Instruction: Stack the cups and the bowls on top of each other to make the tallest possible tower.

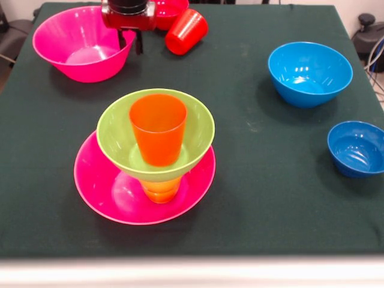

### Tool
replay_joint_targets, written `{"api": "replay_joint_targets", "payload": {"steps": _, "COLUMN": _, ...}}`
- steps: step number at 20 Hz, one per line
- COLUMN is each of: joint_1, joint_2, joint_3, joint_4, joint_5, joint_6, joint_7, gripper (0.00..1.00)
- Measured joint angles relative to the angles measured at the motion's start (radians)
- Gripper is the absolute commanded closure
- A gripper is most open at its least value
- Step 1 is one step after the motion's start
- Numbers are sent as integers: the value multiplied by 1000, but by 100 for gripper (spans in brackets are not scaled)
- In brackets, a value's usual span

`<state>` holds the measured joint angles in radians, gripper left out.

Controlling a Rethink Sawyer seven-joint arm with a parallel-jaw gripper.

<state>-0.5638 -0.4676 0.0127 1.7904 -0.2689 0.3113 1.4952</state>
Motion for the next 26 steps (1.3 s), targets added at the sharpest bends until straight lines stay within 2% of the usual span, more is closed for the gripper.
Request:
{"api": "replay_joint_targets", "payload": {"steps": 13, "joint_1": 3, "joint_2": -12, "joint_3": -3, "joint_4": 0, "joint_5": 0, "joint_6": 0, "joint_7": 0, "gripper": 100}}
{"api": "replay_joint_targets", "payload": {"steps": 18, "joint_1": 7, "joint_2": -44, "joint_3": -7, "joint_4": 0, "joint_5": 0, "joint_6": 5, "joint_7": 0, "gripper": 100}}
{"api": "replay_joint_targets", "payload": {"steps": 20, "joint_1": -1, "joint_2": -80, "joint_3": -5, "joint_4": -1, "joint_5": 0, "joint_6": 28, "joint_7": 0, "gripper": 100}}
{"api": "replay_joint_targets", "payload": {"steps": 26, "joint_1": -61, "joint_2": -114, "joint_3": 25, "joint_4": -18, "joint_5": -1, "joint_6": 123, "joint_7": 0, "gripper": 100}}
